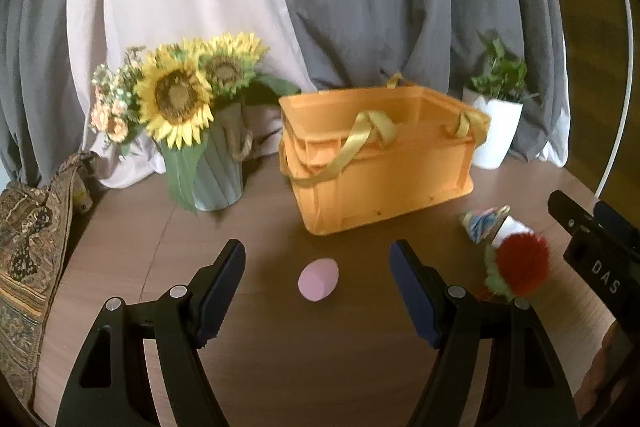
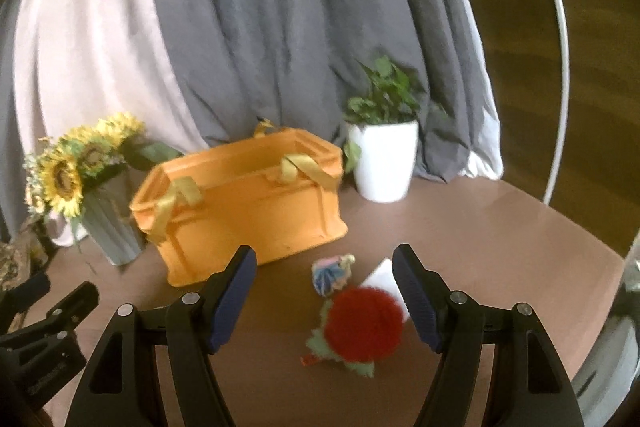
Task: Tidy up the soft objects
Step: 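Move the left tool toward the pink sponge while the right tool approaches the red plush, then grasp the pink sponge with the left tool while the right tool grasps the red plush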
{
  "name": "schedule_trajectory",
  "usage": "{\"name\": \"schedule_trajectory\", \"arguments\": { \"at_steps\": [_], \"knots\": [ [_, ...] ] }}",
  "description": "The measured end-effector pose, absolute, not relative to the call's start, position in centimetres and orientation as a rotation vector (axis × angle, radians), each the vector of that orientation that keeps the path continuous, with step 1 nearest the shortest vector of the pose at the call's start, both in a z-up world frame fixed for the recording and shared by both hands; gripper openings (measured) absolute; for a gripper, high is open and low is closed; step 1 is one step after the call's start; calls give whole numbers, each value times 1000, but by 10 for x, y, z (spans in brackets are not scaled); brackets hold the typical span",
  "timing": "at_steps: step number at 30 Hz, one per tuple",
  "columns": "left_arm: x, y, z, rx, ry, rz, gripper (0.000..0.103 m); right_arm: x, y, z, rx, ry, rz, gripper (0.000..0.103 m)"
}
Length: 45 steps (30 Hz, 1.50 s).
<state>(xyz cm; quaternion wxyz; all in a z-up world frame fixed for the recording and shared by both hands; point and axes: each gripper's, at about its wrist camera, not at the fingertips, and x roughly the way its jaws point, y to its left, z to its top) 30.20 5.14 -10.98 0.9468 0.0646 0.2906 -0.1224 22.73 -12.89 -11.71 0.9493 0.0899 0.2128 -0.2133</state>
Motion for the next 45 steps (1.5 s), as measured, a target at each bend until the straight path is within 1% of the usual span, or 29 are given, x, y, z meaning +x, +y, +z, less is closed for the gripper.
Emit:
{"name": "schedule_trajectory", "arguments": {
  "at_steps": [2,13,22,32,36,38,39,42,45],
  "knots": [
    [307,52,-118,136,603,-245,74,230,-133,-127,203,456,-468,75],
    [339,45,-150,121,646,-240,74,249,-150,-165,286,517,-585,75],
    [368,38,-181,89,731,-244,74,261,-161,-184,344,541,-655,75],
    [388,33,-202,102,787,-236,73,273,-174,-213,440,630,-679,75],
    [393,32,-207,115,798,-230,71,277,-176,-218,450,650,-673,75],
    [395,31,-210,119,806,-227,68,279,-175,-219,444,653,-666,75],
    [397,31,-212,120,814,-228,65,280,-175,-220,441,656,-664,75],
    [398,31,-217,126,831,-226,63,282,-176,-222,443,672,-662,75],
    [400,30,-221,120,850,-231,53,284,-179,-225,442,690,-664,73]
  ]
}}
